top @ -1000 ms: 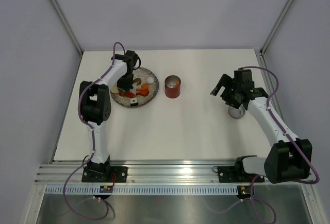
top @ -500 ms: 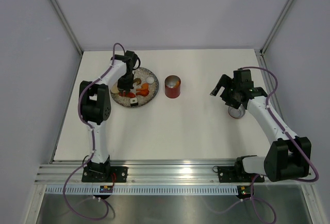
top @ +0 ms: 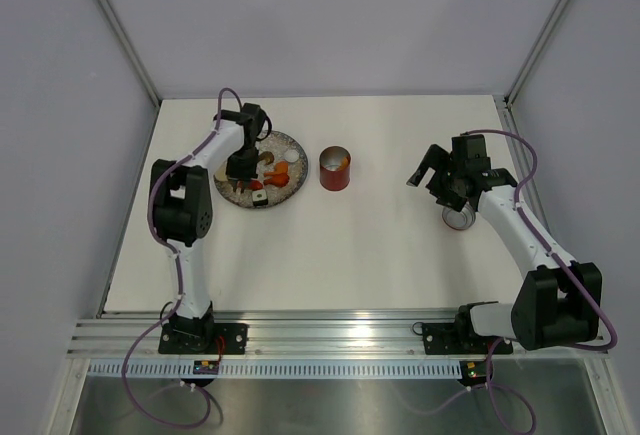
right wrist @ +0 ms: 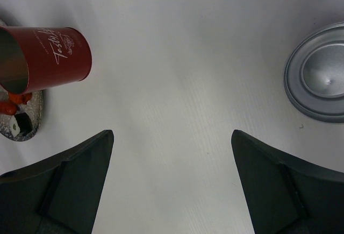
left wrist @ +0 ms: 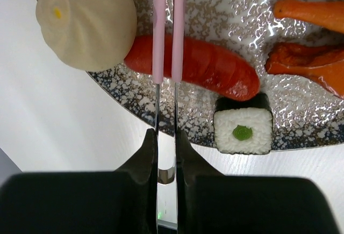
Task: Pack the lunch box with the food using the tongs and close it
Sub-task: Pick up the fake food from the plate.
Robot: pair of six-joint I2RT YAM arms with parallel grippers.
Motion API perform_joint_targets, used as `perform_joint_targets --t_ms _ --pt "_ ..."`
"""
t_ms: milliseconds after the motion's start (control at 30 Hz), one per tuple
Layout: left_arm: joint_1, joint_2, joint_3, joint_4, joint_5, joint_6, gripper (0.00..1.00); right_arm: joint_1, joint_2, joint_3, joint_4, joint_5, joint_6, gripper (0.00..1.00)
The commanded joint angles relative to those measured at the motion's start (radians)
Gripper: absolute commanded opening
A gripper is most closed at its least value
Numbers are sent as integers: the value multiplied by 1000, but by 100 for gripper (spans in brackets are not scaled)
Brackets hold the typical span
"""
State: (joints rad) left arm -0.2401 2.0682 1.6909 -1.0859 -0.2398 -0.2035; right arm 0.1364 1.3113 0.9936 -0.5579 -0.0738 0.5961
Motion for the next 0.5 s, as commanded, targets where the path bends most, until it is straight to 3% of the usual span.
perform_joint_targets --t_ms 0,467 --pt "-2 -74 -7 -12 10 -1 0 3 -1 11 32 -26 8 99" --pt "-18 -28 23 -28 76 21 0 2 -9 2 32 -27 10 99"
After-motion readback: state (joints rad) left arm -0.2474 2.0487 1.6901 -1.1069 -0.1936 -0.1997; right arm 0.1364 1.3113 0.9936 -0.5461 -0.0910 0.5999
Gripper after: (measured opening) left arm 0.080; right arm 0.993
